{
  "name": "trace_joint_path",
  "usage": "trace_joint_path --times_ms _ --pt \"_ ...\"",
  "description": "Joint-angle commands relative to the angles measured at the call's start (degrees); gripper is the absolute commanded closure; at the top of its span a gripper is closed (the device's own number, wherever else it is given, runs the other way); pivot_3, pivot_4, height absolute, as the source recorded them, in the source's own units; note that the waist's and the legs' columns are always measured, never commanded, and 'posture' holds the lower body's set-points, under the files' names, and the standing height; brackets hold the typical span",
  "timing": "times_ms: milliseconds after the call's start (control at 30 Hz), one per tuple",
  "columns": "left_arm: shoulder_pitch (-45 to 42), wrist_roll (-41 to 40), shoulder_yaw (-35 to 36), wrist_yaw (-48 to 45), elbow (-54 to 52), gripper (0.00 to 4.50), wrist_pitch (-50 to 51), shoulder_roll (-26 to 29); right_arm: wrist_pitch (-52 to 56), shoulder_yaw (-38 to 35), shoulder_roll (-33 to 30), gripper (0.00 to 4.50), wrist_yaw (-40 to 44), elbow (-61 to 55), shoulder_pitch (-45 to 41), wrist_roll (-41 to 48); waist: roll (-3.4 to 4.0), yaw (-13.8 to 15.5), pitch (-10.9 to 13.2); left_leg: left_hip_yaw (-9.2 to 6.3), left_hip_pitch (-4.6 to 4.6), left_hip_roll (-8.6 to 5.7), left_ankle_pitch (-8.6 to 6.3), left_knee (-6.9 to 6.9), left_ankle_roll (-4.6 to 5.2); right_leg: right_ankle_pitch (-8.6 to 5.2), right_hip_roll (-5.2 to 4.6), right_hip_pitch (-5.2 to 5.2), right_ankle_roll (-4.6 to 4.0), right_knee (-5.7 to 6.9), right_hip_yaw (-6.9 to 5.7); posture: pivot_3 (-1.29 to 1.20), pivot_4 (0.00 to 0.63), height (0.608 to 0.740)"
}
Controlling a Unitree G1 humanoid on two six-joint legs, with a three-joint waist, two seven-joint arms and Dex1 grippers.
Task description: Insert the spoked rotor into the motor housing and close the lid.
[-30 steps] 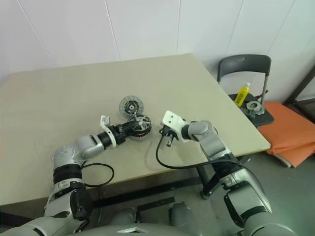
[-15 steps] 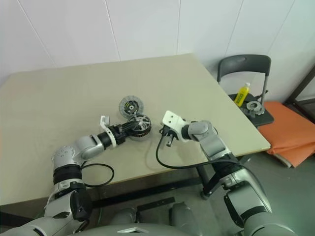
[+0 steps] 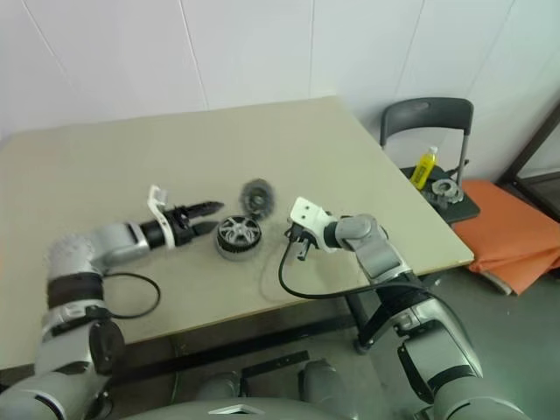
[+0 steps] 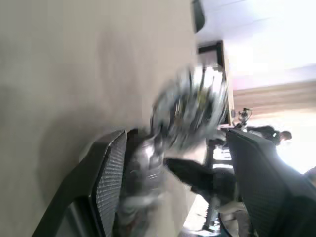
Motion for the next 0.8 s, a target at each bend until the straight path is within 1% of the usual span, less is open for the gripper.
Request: trace_joint_path --times_ms 33,100,200,267,333,433,500,700,767,800 --pt "-2.9 2.5 -2.9 -5.9 -2.6 1.06 0.6 2.3 -1.5 -0.9 0.8 4.50 -0.3 -0.2 -2.0 -0.2 0.01 -0.1 0.0 0.01 0.00 -0.04 0.00 -0.03 0.00 0.00 -0.04 0.01 0.01 -0.03 0.01 0.00 0.000 0.740" --pt "-2.8 5.3 -6.3 -10.7 -6.1 1.06 -0.7 4.6 -1.7 -1.0 1.1 4.50 -0.3 0.1 -2.1 -0.3 -0.01 -0.3 0.0 0.03 0.00 -0.07 0.00 -0.08 0.00 0.00 -0.07 0.00 0.01 -0.05 0.05 0.00 0.000 0.740" --pt "-1.6 11.4 -12.1 -19.3 -12.7 1.06 -7.3 7.7 -1.8 -1.1 1.3 4.50 -0.3 0.0 -2.0 -0.4 -0.02 -0.3 0.0 0.02 0.01 -0.07 0.00 -0.22 0.00 0.03 -0.06 -0.09 -0.04 -0.03 0.06 0.00 0.000 0.740" --pt "-0.2 16.6 -16.4 -25.8 -17.1 1.06 -14.2 9.3 -1.9 -1.0 1.3 4.50 -0.1 -0.1 -1.9 -0.4 -0.01 -0.3 0.0 0.05 0.08 -0.06 0.01 -0.38 -0.02 0.08 -0.05 -0.12 -0.17 -0.02 0.10 0.00 0.000 0.740" --pt "1.7 20.9 -19.2 -31.7 -20.1 1.06 -21.4 9.7 -1.9 -1.0 1.3 4.50 0.0 0.0 -1.9 -0.4 0.00 -0.3 0.0 0.06 0.12 -0.06 0.04 -0.52 -0.06 0.08 -0.04 -0.15 -0.19 -0.04 0.11 0.00 0.000 0.740" --pt "6.1 27.7 -23.9 -38.6 -23.4 1.67 -31.1 10.0 -1.8 -1.0 1.3 4.50 0.2 0.2 -2.2 -0.4 0.00 -0.3 0.0 0.13 0.12 -0.06 0.05 -0.65 -0.07 0.05 -0.05 -0.23 -0.23 -0.05 0.18 0.00 0.000 0.740" --pt "8.2 30.3 -25.5 -41.7 -24.7 2.29 -35.3 9.4 -1.8 -1.0 1.3 4.50 0.4 0.2 -2.3 -0.4 -0.01 -0.3 0.0 0.18 0.08 -0.06 0.05 -0.70 -0.06 0.04 -0.05 -0.31 -0.23 -0.05 0.25 0.00 0.000 0.740" --pt "11.9 32.7 -25.2 -43.9 -26.3 4.43 -42.5 4.0 -1.8 -0.8 1.3 4.50 1.1 0.2 -2.7 -0.5 -0.03 -0.1 0.0 0.20 0.00 -0.05 0.05 -0.64 -0.05 0.03 -0.05 -0.37 -0.21 -0.03 0.28 0.00 0.000 0.740" --pt "12.7 34.8 -25.6 -43.3 -25.6 4.47 -44.8 2.8 -1.9 -0.7 1.4 4.50 1.2 0.3 -2.8 -0.6 -0.03 -0.2 0.0 0.21 0.03 -0.05 0.05 -0.61 -0.04 0.03 -0.04 -0.33 -0.20 -0.02 0.29 0.00 0.000 0.740" --pt "13.2 37.9 -26.9 -42.4 -24.6 4.47 -46.8 2.8 -1.8 -0.7 1.5 4.50 1.2 0.3 -2.8 -0.6 -0.03 -0.2 0.0 0.22 0.04 -0.05 0.05 -0.60 -0.04 0.03 -0.04 -0.33 -0.20 -0.02 0.30 0.00 0.000 0.740"
